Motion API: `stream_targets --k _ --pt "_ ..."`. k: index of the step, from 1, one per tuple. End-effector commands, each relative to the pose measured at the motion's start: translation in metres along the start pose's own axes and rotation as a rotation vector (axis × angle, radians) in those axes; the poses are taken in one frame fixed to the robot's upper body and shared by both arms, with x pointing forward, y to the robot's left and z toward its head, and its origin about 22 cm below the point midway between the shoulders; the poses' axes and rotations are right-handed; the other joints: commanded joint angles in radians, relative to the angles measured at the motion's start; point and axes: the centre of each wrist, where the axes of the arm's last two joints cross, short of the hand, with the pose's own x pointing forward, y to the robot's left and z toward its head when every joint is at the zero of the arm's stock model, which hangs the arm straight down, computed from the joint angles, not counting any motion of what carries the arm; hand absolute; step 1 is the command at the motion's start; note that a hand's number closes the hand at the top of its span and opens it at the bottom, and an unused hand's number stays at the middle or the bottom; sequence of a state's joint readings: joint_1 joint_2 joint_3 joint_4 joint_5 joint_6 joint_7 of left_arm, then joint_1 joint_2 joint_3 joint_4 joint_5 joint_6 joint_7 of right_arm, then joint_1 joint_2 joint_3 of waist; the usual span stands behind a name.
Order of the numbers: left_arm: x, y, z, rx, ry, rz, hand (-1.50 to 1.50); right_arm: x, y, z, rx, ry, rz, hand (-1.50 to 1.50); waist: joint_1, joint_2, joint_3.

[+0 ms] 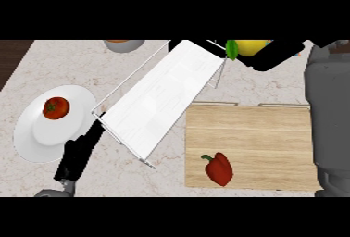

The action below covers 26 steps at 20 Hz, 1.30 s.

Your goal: Pick the lemon from the tray and place it in the tiered shelf

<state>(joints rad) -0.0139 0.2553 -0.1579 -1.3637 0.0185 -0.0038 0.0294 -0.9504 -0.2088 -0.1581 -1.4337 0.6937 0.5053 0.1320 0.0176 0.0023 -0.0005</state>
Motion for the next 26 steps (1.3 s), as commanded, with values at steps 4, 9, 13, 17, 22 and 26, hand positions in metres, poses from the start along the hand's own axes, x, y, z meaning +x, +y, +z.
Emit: stream_targets --k 4,9,13,17,22,26 --pt "0.001 -0.002 -0.016 -0.003 0.002 -0.008 0.0 0.025 0.019 -0.067 0.004 0.016 -0.025 1.5 0.006 0.005 0.0" --pt "0.0 -0.006 -0.019 -0.011 -0.014 -0.017 0.0 0.022 0.054 -0.086 0.047 -0.039 0.053 1.5 0.009 0.009 -0.001" --pt "0.003 -0.006 -0.011 0.0 -0.008 -0.007 0.0 0.045 0.086 -0.106 0.093 -0.046 0.077 1.5 0.021 0.009 -0.001" --pt "0.003 0.022 0.005 -0.004 -0.013 -0.025 0.0 0.043 0.108 -0.112 0.156 -0.025 0.083 1.5 0.029 0.009 0.0" --pt "0.017 0.003 -0.012 -0.019 -0.02 -0.019 0.0 0.057 0.128 -0.122 0.252 -0.024 0.104 1.5 0.034 0.013 -0.001" --pt "0.02 -0.015 -0.014 -0.058 -0.043 -0.01 0.0 0.012 0.139 -0.11 0.357 0.12 -0.433 -1.5 0.073 0.019 0.0"
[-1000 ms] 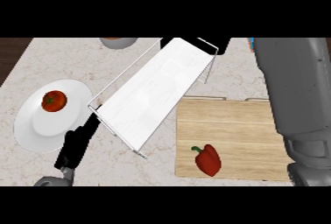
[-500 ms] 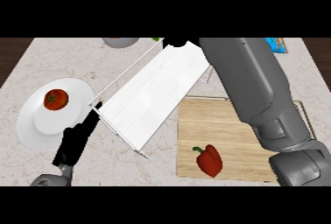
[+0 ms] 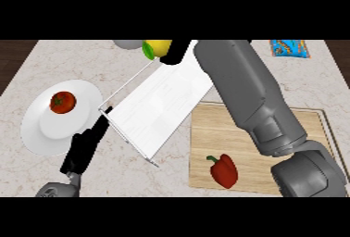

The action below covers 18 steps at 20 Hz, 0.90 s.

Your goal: Pick the lemon from the tray and place it in the tiered shelf

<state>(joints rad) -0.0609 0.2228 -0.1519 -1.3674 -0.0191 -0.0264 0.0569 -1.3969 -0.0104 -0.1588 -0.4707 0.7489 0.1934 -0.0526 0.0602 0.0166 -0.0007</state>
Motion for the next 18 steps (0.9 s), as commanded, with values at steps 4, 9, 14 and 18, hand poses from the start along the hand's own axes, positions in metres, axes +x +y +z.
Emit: stream_targets --k 4,9,14,18 --pt "0.003 -0.009 -0.004 -0.031 -0.001 -0.025 0.0 -0.017 0.007 -0.004 0.108 0.083 -0.545 -1.5 0.033 -0.003 0.0" --pt "0.005 -0.002 -0.007 -0.028 -0.006 -0.019 0.0 -0.018 0.009 -0.006 -0.003 0.027 -0.728 -1.5 0.021 0.0 0.0" --pt "-0.011 -0.002 0.01 -0.009 0.009 0.013 0.0 -0.027 -0.012 0.001 -0.299 0.024 -0.816 -1.5 -0.002 -0.002 0.0" --pt "-0.011 0.007 0.004 0.008 0.016 0.007 0.0 -0.05 -0.061 0.019 -0.504 0.056 -0.82 -1.5 -0.023 -0.001 0.0"
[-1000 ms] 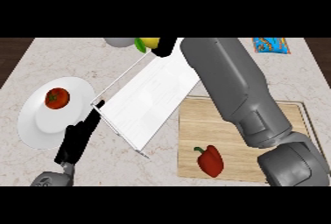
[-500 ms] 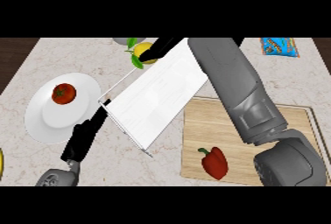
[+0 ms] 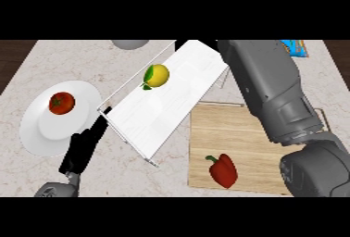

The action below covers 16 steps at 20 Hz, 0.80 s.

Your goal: Pick the lemon from the tray and place it in the tiered shelf

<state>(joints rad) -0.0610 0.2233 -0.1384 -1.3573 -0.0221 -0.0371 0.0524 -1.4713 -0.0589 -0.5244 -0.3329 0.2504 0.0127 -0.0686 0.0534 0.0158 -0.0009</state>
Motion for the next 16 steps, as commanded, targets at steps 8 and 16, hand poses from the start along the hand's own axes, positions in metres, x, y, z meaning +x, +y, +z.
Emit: stream_targets --k 8,16 --pt "0.004 0.005 0.004 0.021 -0.012 -0.004 0.0 0.006 -0.181 0.043 -0.367 0.048 0.01 -1.5 -0.009 0.005 0.002" --pt "0.004 0.005 0.001 0.013 -0.023 -0.006 0.0 -0.021 -0.252 0.091 -0.303 -0.008 0.055 -1.5 -0.001 0.011 0.003"
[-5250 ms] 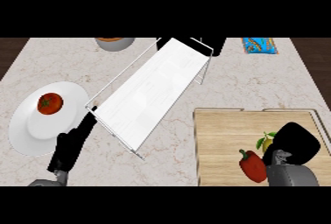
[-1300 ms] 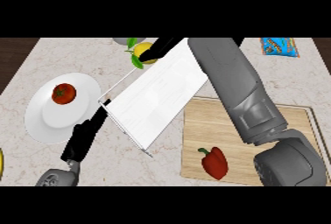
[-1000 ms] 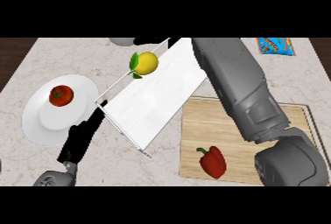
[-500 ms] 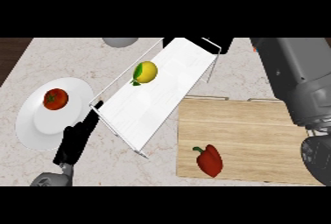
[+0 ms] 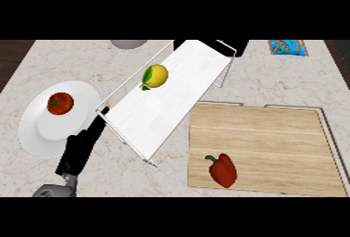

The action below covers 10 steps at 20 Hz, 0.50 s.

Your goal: Pick the lemon from the tray and place it in the tiered shelf

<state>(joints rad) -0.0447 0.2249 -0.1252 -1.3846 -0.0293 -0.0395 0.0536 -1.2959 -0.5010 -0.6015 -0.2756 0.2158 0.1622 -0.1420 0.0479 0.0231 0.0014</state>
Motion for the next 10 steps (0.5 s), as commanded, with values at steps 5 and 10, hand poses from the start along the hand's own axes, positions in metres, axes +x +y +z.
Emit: stream_targets --k 5,10 --pt "0.01 -0.019 -0.004 -0.022 -0.013 -0.006 0.0 -0.006 -0.075 0.024 0.067 -0.052 0.056 -1.5 0.014 0.004 0.002" --pt "0.001 0.004 -0.005 -0.017 -0.007 -0.012 0.0 0.002 -0.081 0.024 0.099 -0.039 0.094 -1.5 0.019 0.005 0.001"
